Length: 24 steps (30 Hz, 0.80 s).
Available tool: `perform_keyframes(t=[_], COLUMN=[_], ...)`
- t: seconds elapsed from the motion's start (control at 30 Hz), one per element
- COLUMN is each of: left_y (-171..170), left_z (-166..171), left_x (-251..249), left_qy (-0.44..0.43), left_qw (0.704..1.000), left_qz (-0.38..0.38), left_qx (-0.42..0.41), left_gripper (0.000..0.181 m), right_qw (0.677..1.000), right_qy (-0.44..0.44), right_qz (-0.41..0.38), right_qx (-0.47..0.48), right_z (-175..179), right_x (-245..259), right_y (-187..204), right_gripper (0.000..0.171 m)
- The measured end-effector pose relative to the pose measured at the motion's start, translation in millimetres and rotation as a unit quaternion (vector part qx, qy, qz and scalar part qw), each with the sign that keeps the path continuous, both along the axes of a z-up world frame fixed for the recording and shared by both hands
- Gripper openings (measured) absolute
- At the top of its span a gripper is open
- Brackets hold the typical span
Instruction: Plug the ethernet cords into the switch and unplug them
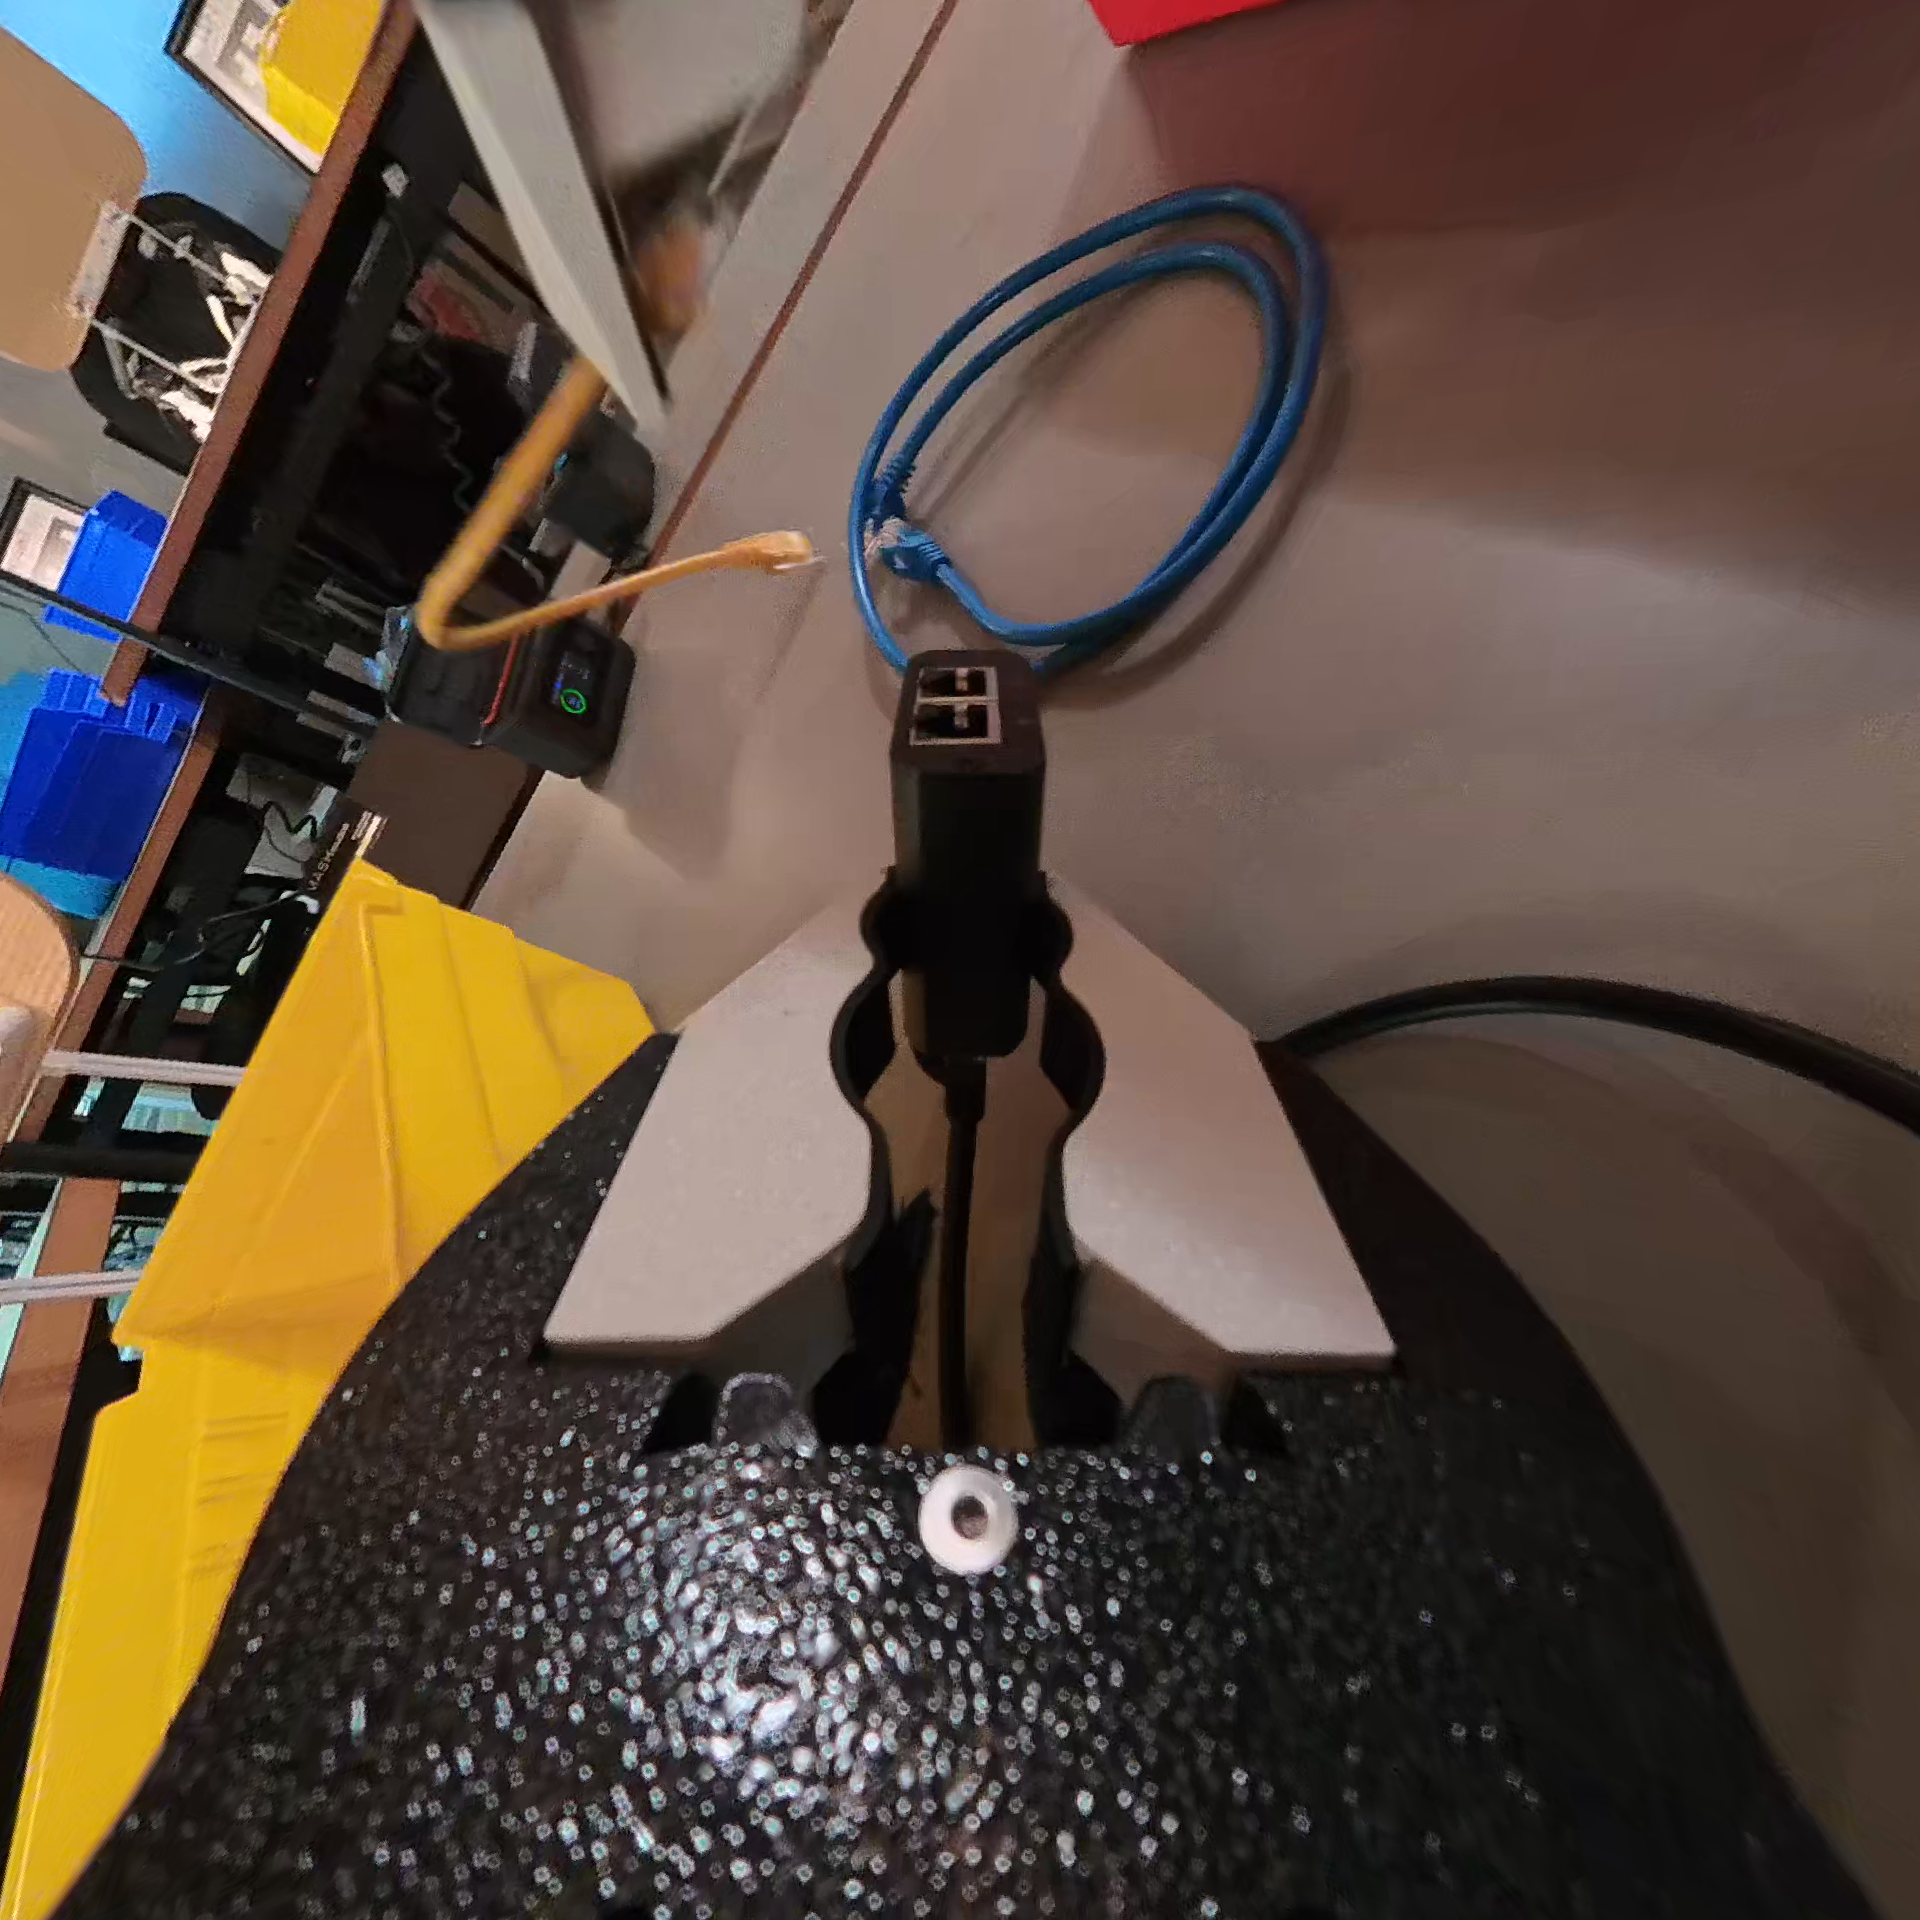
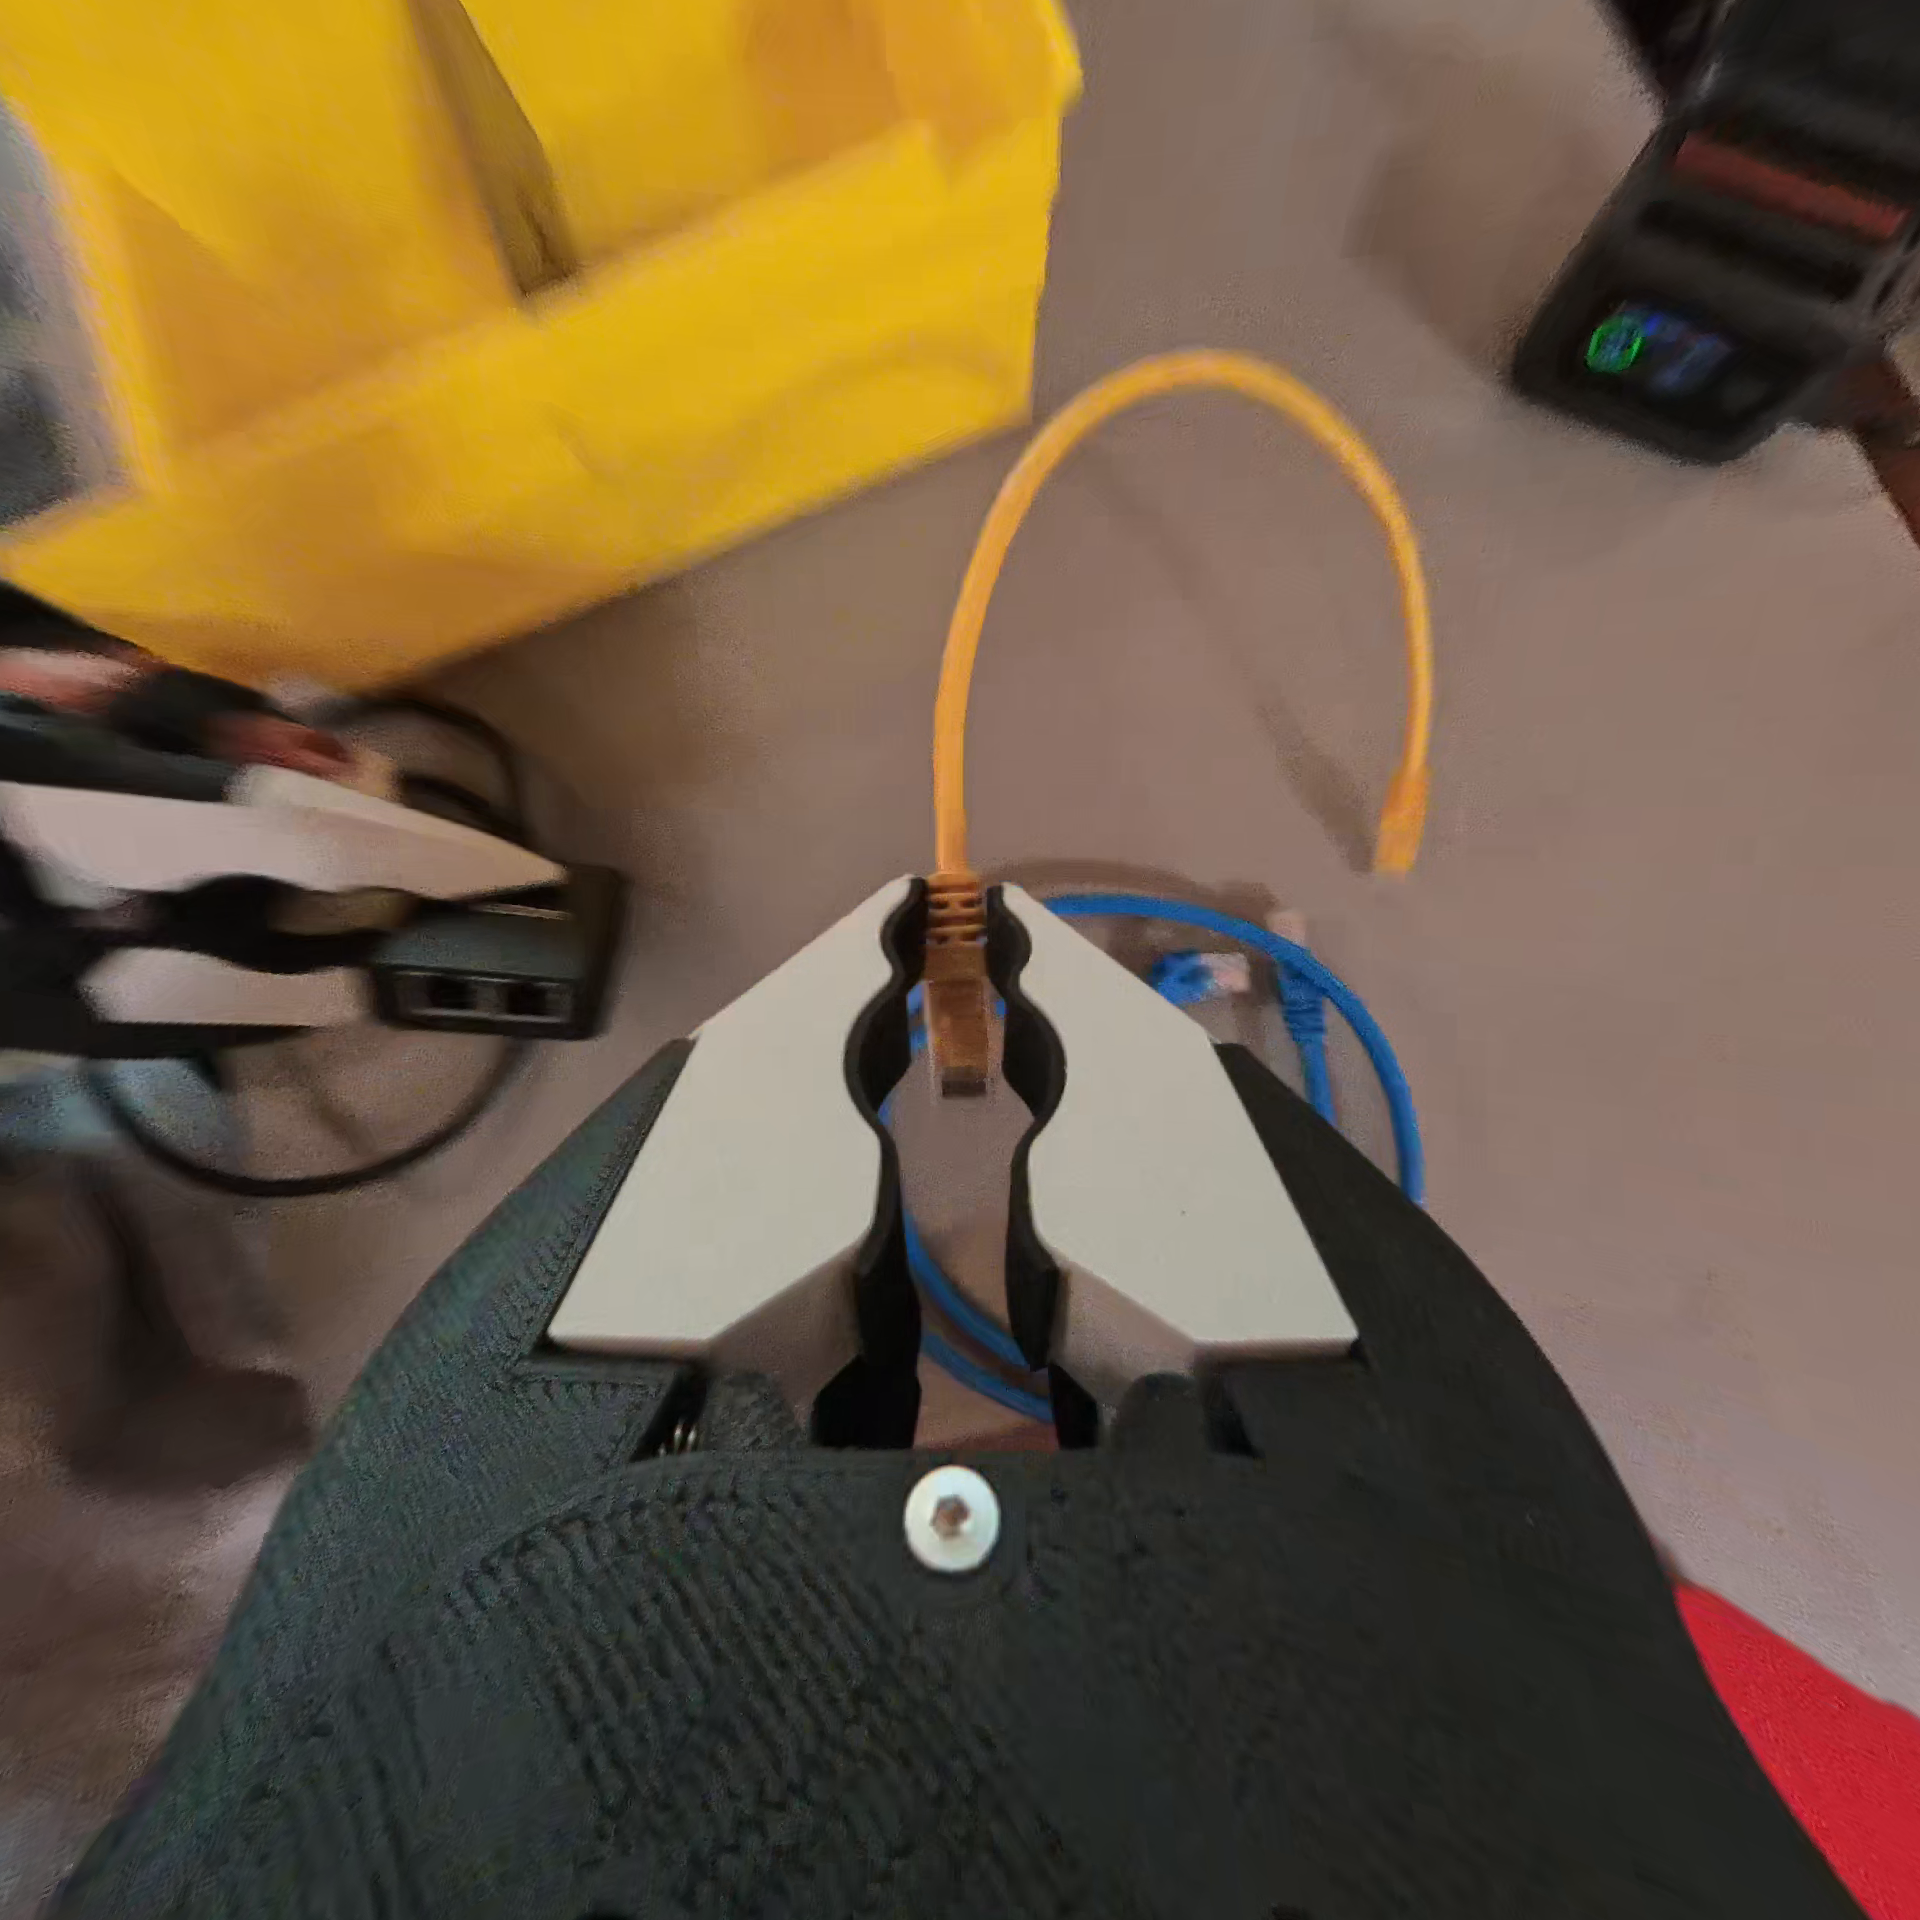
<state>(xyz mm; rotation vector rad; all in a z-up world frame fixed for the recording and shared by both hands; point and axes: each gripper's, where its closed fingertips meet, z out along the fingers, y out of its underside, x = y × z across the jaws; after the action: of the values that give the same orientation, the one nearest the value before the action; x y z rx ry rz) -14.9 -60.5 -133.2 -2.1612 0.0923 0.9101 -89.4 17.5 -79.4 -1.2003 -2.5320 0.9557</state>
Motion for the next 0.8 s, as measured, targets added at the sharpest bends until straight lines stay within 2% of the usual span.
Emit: perform_keyframes(t=[0.03,0.13,0.23,0.33,0.43,0.6,0.8], left_y=[0.1,1.2,2.9,3.8,7.9,20.5,19.7], left_z=[1.1,4.5,10.2,15.7,22.8,46.3,52.6], left_x=[-1.3,-2.5,0.4,3.3,10.1,36.6,37.9], left_qy=[0.000,-0.011,-0.029,-0.045,-0.055,-0.060,-0.060], left_qw=[1.000,1.000,0.998,0.996,0.994,0.984,0.987], left_qz=[0.005,0.011,0.006,-0.002,-0.024,-0.087,-0.060], left_qx=[0.004,0.020,0.047,0.072,0.092,0.143,0.135], left_gripper=[0.021,0.021,0.021,0.021,0.021,0.021,0.021], right_qw=[0.999,0.987,0.971,0.964,0.964,0.976,0.988], right_qy=[0.015,0.060,0.076,0.112,0.119,0.128,0.139], right_qz=[-0.005,-0.023,-0.025,-0.015,0.025,0.076,0.059], right_qx=[-0.047,-0.150,-0.227,-0.241,-0.234,-0.156,-0.022], right_z=[18.4,66.7,99.3,113.2,97.1,30.3,-34.4], right_x=[6.7,29.1,58.5,88.8,128.9,172.2,177.4], right_y=[-2.1,-1.9,-7.8,-15.8,-39.8,-69.6,-51.6], right_gripper=[0.009,0.008,0.008,0.008,0.008,0.009,0.009])
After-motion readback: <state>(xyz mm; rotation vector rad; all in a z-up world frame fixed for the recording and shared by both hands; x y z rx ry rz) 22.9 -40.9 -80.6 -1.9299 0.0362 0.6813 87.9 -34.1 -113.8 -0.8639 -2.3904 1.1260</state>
